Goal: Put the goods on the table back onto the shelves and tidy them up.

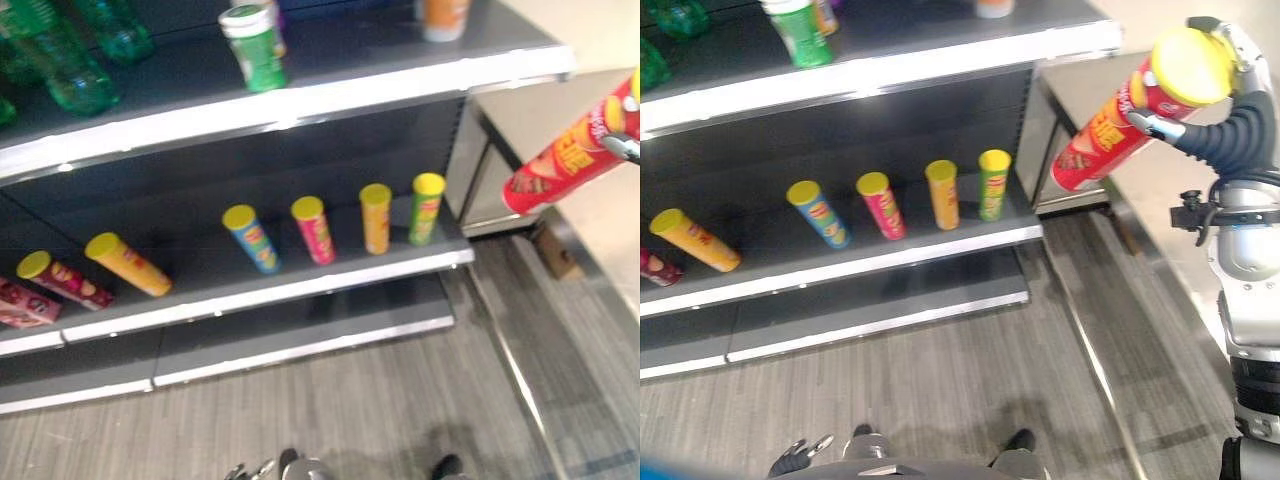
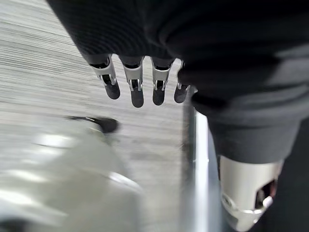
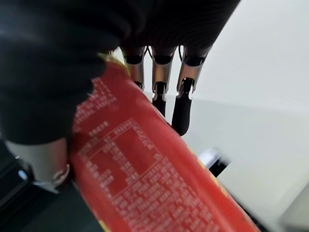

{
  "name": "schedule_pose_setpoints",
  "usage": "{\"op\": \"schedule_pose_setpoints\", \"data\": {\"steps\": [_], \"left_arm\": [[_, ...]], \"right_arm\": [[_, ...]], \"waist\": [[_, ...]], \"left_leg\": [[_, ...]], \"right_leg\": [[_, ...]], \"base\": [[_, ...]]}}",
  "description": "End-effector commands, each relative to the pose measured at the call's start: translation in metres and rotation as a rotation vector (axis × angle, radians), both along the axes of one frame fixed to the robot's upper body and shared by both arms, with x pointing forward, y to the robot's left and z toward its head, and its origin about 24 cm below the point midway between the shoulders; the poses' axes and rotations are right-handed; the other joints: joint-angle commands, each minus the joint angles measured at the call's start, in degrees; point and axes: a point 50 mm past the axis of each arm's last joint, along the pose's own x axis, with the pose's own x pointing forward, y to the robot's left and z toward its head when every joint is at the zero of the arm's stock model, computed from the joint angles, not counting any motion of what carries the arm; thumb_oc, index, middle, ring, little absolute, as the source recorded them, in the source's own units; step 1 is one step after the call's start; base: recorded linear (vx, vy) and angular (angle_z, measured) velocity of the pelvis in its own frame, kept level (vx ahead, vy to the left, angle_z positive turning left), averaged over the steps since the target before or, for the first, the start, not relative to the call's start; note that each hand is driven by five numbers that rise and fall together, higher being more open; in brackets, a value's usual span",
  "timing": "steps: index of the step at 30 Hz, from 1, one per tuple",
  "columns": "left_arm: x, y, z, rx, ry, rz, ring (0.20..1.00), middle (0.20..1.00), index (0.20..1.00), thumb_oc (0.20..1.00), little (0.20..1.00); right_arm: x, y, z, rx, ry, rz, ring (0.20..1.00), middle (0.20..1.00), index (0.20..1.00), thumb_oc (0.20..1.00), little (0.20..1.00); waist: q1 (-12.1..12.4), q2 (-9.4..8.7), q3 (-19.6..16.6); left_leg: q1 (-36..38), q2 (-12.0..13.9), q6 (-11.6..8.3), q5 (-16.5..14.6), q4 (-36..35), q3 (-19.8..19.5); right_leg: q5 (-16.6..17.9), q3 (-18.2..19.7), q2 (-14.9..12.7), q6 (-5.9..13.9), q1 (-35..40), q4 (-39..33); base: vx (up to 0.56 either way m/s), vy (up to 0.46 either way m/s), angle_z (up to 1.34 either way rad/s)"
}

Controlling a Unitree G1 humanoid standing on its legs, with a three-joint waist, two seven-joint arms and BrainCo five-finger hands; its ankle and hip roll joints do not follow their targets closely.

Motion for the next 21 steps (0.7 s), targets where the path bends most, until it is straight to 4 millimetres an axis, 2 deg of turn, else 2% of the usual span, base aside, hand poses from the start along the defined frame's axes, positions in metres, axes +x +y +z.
{"op": "schedule_pose_setpoints", "data": {"steps": [1, 2, 3, 4, 5, 6, 7, 8, 9, 10, 11, 12, 13, 14, 15, 16, 17, 18, 19, 20, 21], "left_arm": [[0.006, 0.030, 0.012, 0.102, -0.034, -0.048, 1.000, 1.000, 1.000, 1.000, 1.000], [0.005, 0.030, 0.011, 0.100, -0.030, -0.047, 1.000, 1.000, 1.000, 1.000, 1.000], [0.004, 0.031, 0.011, 0.103, -0.020, -0.065, 1.000, 1.000, 1.000, 1.000, 1.000], [0.005, 0.031, 0.011, 0.105, -0.020, -0.067, 1.000, 1.000, 1.000, 1.000, 1.000], [0.008, 0.033, 0.012, 0.115, -0.022, -0.082, 1.000, 1.000, 1.000, 1.000, 1.000], [0.016, 0.039, 0.016, 0.148, -0.024, -0.135, 1.000, 1.000, 1.000, 1.000, 1.000], [0.019, 0.043, 0.018, 0.161, -0.030, -0.146, 1.000, 1.000, 1.000, 1.000, 1.000], [0.022, 0.045, 0.020, 0.176, -0.032, -0.165, 1.000, 1.000, 1.000, 1.000, 1.000], [0.023, 0.046, 0.020, 0.178, -0.032, -0.167, 1.000, 1.000, 1.000, 1.000, 1.000], [0.026, 0.047, 0.022, 0.190, -0.034, -0.188, 1.000, 1.000, 1.000, 1.000, 1.000], [0.031, 0.045, 0.022, 0.190, -0.043, -0.217, 1.000, 1.000, 1.000, 1.000, 1.000], [0.031, 0.045, 0.022, 0.191, -0.044, -0.218, 1.000, 1.000, 1.000, 1.000, 1.000], [0.036, 0.043, 0.024, 0.190, -0.056, -0.252, 1.000, 1.000, 1.000, 1.000, 1.000], [0.036, 0.042, 0.024, 0.187, -0.055, -0.268, 1.000, 1.000, 1.000, 1.000, 1.000], [0.036, 0.042, 0.024, 0.187, -0.055, -0.268, 1.000, 1.000, 1.000, 1.000, 1.000], [0.035, 0.041, 0.023, 0.182, -0.047, -0.280, 1.000, 1.000, 1.000, 1.000, 1.000], [0.035, 0.041, 0.023, 0.182, -0.047, -0.280, 1.000, 1.000, 1.000, 1.000, 1.000], [0.036, 0.039, 0.022, 0.171, -0.041, -0.274, 1.000, 1.000, 1.000, 1.000, 1.000], [0.036, 0.039, 0.022, 0.172, -0.041, -0.272, 1.000, 1.000, 1.000, 1.000, 1.000], [0.039, 0.036, 0.021, 0.163, -0.046, -0.265, 1.000, 1.000, 1.000, 1.000, 1.000], [0.042, 0.035, 0.022, 0.164, -0.053, -0.268, 1.000, 1.000, 1.000, 1.000, 1.000]], "right_arm": [[-0.010, 0.016, 0.026, -0.071, -0.137, 0.059, 0.200, 0.200, 0.200, 0.200, 0.200], [-0.011, 0.015, 0.025, -0.059, -0.137, 0.055, 0.200, 0.200, 0.200, 0.200, 0.200], [-0.013, 0.011, 0.021, -0.042, -0.143, 0.026, 0.200, 0.200, 0.200, 0.200, 0.200], [-0.014, 0.010, 0.021, -0.040, -0.143, 0.023, 0.200, 0.200, 0.200, 0.200, 0.200], [-0.015, 0.008, 0.017, -0.028, -0.142, 0.003, 0.200, 0.200, 0.200, 0.200, 0.200], [-0.017, -0.001, 0.004, 0.001, -0.109, -0.059, 0.200, 0.200, 0.200, 0.200, 0.200], [-0.016, -0.004, -0.001, 0.005, -0.090, -0.087, 0.200, 0.200, 0.200, 0.200, 0.200], [-0.018, -0.006, -0.005, 0.008, -0.082, -0.104, 0.200, 0.200, 0.200, 0.200, 0.200], [-0.019, -0.006, -0.005, 0.009, -0.082, -0.106, 0.200, 0.200, 0.200, 0.200, 0.200], [-0.021, -0.008, -0.008, 0.010, -0.070, -0.118, 0.200, 0.200, 0.200, 0.200, 0.200], [-0.024, -0.014, -0.011, 0.026, -0.069, -0.144, 0.200, 0.200, 0.200, 0.200, 0.200], [-0.025, -0.014, -0.011, 0.026, -0.070, -0.145, 0.200, 0.200, 0.200, 0.200, 0.200], [-0.026, -0.016, -0.013, 0.042, -0.067, -0.144, 0.200, 0.200, 0.200, 0.200, 0.200], [-0.025, -0.015, -0.012, 0.049, -0.069, -0.128, 0.200, 0.200, 0.200, 0.200, 0.200], [-0.026, -0.015, -0.012, 0.050, -0.070, -0.128, 0.200, 0.200, 0.200, 0.200, 0.200], [-0.025, -0.013, -0.013, 0.053, -0.066, -0.109, 0.200, 0.200, 0.200, 0.200, 0.200], [-0.025, -0.013, -0.013, 0.053, -0.066, -0.109, 0.200, 0.200, 0.200, 0.200, 0.200], [-0.022, -0.007, -0.017, 0.065, -0.039, -0.047, 0.200, 0.200, 0.200, 0.200, 0.200], [-0.021, -0.007, -0.017, 0.065, -0.039, -0.045, 0.200, 0.200, 0.200, 0.200, 0.200], [-0.017, 0.001, -0.023, 0.050, -0.002, -0.003, 0.200, 0.200, 0.200, 0.200, 0.200], [-0.014, 0.004, -0.026, 0.038, 0.018, 0.012, 0.200, 0.200, 0.200, 0.200, 0.200]], "waist": [[2.0, -1.70, -4.4], [2.0, -1.71, -4.6], [1.9, -1.90, -4.5], [2.1, -2.18, -4.4], [2.4, -2.86, -4.0], [2.9, -4.12, -3.3], [2.5, -4.49, -3.2], [1.7, -5.08, -3.0], [1.7, -5.35, -3.0], [0.2, -5.54, -2.4], [-2.8, -5.86, -1.6], [-2.4, -6.05, -1.7], [-3.6, -5.61, -1.4], [-3.7, -5.52, -1.5], [-3.8, -5.56, -1.6], [-4.1, -5.58, -1.6], [-4.1, -5.59, -1.7], [-4.9, -6.38, -1.0], [-4.9, -6.31, -1.0], [-5.1, -6.92, -0.3], [-5.3, -7.16, 0.2]], "left_leg": [[-1.4, 5.7, -0.98, 6.1, 0.6, -2.3], [-1.4, 5.3, -0.98, 2.7, 0.6, -1.2], [-1.3, 4.0, 0.02, -3.4, 0.4, 0.1], [-1.3, 3.6, 0.27, -3.8, 0.8, 0.2], [-1.8, 2.2, 1.14, -6.1, 1.3, 0.1], [-2.2, -2.5, 3.17, -8.5, -1.0, -1.3], [-2.5, -4.1, 3.93, -9.5, -1.4, -1.7], [-2.9, -5.6, 5.23, -10.3, -1.5, -2.8], [-3.0, -5.9, 5.43, -10.3, -1.5, -2.8], [-3.0, -7.2, 6.42, -10.7, -1.5, -3.8], [-2.9, -10.0, 8.21, -9.9, -1.5, -5.8], [-3.0, -10.2, 8.29, -9.8, -1.5, -5.4], [-2.5, -11.4, 9.48, -9.5, -1.5, -6.3], [-2.5, -11.7, 9.87, -9.3, -1.5, -6.5], [-2.7, -11.8, 9.88, -9.1, -1.5, -6.5], [-2.8, -12.2, 10.22, -8.9, -1.5, -6.7], [-2.9, -12.2, 10.22, -8.9, -1.5, -6.7], [-3.1, -14.3, 11.05, -8.4, -1.5, -7.2], [-3.0, -14.2, 10.97, -8.5, -1.5, -7.1], [-3.2, -15.6, 11.13, -8.6, -1.5, -7.3], [-3.3, -16.0, 11.16, -8.8, -1.4, -7.3]], "right_leg": [[-2.5, 3.5, 3.3, 5.23, -4.4, -8.1], [-1.5, 3.5, 2.3, 5.83, -4.5, -8.0], [0.9, 3.4, -0.4, 7.17, -4.8, -7.8], [1.0, 3.5, -0.8, 7.28, -4.8, -7.8], [2.1, 3.5, -2.4, 7.72, -5.0, -7.4], [6.1, 3.3, -6.4, 8.11, -4.4, -7.1], [6.7, 3.9, -7.4, 8.11, -4.5, -6.5], [6.9, 6.2, -7.9, 8.11, -4.7, -5.6], [6.8, 6.4, -8.3, 8.11, -4.9, -5.2], [6.8, 11.6, -7.8, 8.11, -6.0, -2.9], [3.9, 22.0, -3.6, 6.93, -8.2, -0.9], [3.8, 22.6, -3.8, 6.90, -8.9, -0.5], [-2.2, 27.3, 2.8, 5.62, -9.5, 1.2], [-4.0, 27.3, 5.0, 4.98, -9.2, 1.5], [-3.9, 27.2, 5.0, 4.87, -9.3, 1.5], [-5.5, 27.1, 7.4, 3.82, -9.5, 1.8], [-5.5, 27.0, 7.4, 3.81, -9.5, 1.8], [-7.6, 28.8, 15.2, 1.48, -10.9, 0.5], [-7.5, 28.8, 15.4, 1.40, -10.8, 0.3], [-6.9, 29.6, 18.7, 0.83, -12.1, -1.4], [-6.2, 29.9, 19.4, 0.67, -12.1, -2.7]], "base": [[-0.04, 0.371, 0.73], [-0.10, 0.650, 0.38], [-0.06, 0.398, 0.62], [-0.09, 0.430, 0.61], [-0.16, 0.599, 0.74], [-0.20, 0.718, 0.17], [-0.16, 0.719, 0.38], [-0.04, 0.271, 0.58], [0.02, 0.283, 1.01], [0.03, 0.406, 0.96], [0.02, 0.402, 0.60], [0.04, 0.462, 0.42], [0.05, 0.254, 0.34], [0.05, 0.249, 0.27], [0.01, 0.089, 0.18], [-0.01, 0.043, 0.06], [0.02, 0.153, -0.01], [0.02, 0.103, -0.07], [0.02, 0.135, 0.04], [0.01, 0.033, 0.17], [0.03, 0.022, 0.08]]}}
